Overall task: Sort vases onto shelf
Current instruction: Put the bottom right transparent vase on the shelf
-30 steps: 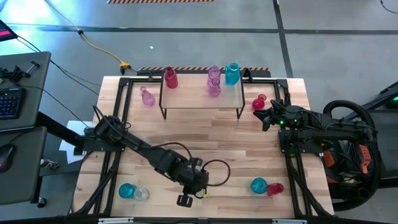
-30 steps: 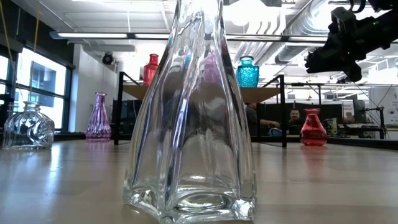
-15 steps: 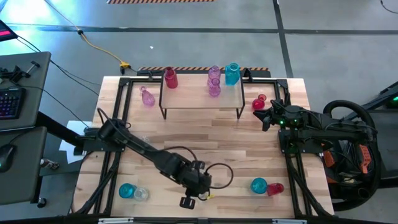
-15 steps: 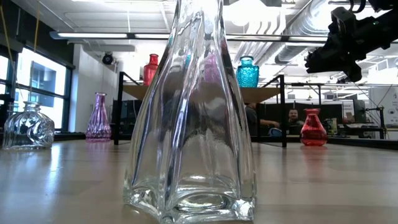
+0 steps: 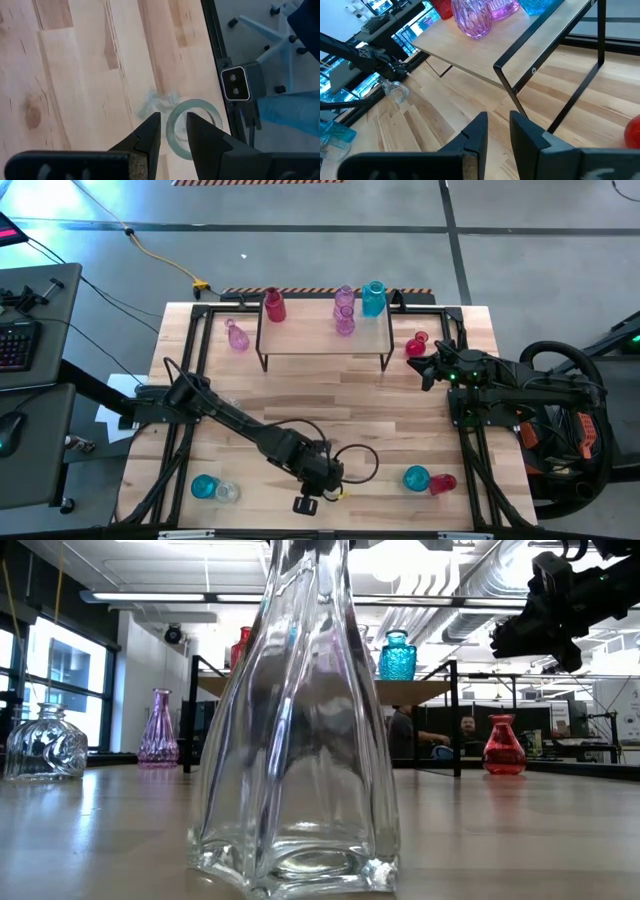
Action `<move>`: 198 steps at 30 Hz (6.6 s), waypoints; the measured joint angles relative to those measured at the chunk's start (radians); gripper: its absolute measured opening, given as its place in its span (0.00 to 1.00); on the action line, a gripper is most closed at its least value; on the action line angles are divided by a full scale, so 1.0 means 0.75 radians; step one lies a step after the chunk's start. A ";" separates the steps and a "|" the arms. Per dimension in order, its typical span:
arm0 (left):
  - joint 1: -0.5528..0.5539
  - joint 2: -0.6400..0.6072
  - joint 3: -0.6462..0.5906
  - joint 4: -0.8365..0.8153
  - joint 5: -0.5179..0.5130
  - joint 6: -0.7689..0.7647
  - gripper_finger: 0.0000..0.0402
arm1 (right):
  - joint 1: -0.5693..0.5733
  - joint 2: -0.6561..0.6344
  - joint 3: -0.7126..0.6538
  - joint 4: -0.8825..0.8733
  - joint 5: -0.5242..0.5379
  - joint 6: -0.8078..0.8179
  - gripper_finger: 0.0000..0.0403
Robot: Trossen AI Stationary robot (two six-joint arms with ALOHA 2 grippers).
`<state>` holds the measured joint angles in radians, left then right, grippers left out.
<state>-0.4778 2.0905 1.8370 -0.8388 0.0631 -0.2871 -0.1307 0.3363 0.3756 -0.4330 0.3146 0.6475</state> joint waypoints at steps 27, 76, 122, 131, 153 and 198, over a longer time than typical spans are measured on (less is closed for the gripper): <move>0.121 -0.060 0.072 -0.235 -0.017 0.053 0.03 | -0.001 0.006 0.000 -0.007 0.000 0.000 0.15; 1.313 -0.459 0.251 -0.443 -0.065 0.830 0.04 | 0.000 0.006 0.000 -0.018 0.000 0.000 0.15; 1.457 -0.350 0.251 -0.495 0.111 0.768 0.06 | 0.000 0.007 0.000 -0.020 0.000 0.000 0.15; 1.465 -0.350 0.251 -0.490 0.108 0.769 0.11 | 0.000 0.007 0.000 -0.020 0.000 0.000 0.15; 1.485 -0.318 0.253 -0.412 0.112 0.769 0.12 | 0.000 0.007 0.000 -0.020 0.000 0.000 0.15; 1.487 -0.315 0.250 -0.338 0.062 0.761 0.26 | 0.000 0.006 0.000 -0.020 0.000 0.000 0.15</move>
<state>0.6376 1.8542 2.0243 -1.0924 0.1093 0.2836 -0.1307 0.3408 0.3756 -0.4477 0.3145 0.6473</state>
